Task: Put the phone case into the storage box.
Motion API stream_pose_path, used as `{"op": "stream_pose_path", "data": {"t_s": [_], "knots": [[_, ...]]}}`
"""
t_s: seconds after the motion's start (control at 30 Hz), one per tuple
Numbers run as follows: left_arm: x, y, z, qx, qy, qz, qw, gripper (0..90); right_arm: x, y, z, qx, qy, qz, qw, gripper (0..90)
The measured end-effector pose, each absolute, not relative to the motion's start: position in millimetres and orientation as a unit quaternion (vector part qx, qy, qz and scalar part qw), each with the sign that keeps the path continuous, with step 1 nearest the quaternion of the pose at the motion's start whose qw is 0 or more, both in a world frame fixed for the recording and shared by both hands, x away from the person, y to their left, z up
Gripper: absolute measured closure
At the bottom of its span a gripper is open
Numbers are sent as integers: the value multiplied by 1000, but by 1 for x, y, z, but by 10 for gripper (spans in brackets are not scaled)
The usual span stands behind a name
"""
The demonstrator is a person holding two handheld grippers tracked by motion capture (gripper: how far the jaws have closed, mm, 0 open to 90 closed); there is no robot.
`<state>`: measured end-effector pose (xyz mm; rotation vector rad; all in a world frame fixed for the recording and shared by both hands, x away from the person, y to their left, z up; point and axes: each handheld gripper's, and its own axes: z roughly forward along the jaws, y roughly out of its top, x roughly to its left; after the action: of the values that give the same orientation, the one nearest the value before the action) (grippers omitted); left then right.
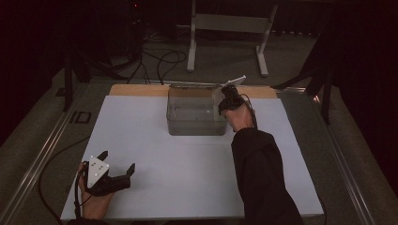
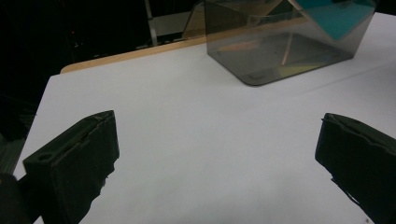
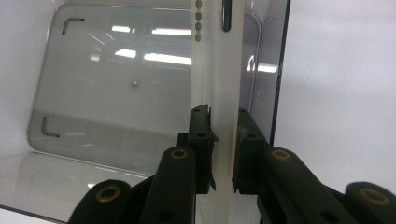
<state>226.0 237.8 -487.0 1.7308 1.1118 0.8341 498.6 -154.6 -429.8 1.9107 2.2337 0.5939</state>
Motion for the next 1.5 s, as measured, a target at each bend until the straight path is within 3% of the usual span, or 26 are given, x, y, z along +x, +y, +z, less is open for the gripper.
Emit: {"op": "stream_pose_path", "data": {"t_s": [1.5], "knots": [[226,238,-487,697,450,336,447,5,504,-152,-438,654,731,185,57,792]]}}
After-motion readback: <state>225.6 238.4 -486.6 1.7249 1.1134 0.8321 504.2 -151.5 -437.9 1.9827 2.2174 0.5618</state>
